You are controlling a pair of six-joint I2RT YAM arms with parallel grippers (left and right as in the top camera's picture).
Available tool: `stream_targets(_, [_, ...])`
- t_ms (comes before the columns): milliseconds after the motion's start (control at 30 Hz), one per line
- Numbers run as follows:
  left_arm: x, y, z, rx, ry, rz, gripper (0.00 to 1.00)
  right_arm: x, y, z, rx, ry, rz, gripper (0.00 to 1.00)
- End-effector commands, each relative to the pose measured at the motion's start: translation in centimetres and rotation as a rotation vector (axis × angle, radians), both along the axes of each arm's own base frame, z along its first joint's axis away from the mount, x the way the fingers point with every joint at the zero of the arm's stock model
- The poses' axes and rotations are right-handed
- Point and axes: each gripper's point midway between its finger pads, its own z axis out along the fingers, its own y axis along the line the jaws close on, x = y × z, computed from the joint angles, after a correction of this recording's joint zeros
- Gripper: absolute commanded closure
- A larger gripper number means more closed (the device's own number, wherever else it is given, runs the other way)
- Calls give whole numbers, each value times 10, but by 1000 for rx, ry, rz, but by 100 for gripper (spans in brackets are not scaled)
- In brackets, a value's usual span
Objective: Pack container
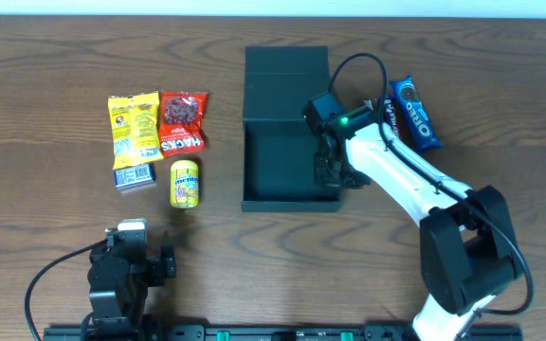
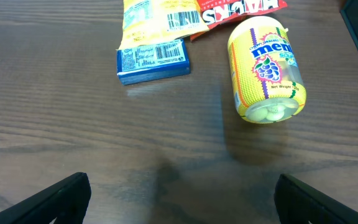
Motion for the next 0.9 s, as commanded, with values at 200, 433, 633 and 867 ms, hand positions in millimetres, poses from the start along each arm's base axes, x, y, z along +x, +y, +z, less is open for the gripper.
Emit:
stream_targets(200, [-1,3,-4,19,8,7,5,32,-8,105,65,-201,-8,1])
stream_targets(433, [-1,3,-4,19,8,7,5,26,-14,300,239,-695,94,1])
stream_targets(633, [-1,3,-4,19,8,7,5,-12,-34,365,307,-899,80,1])
stream_targets(867, [-1,3,-4,19,8,7,5,-47,-58,351,195,-817,137,1])
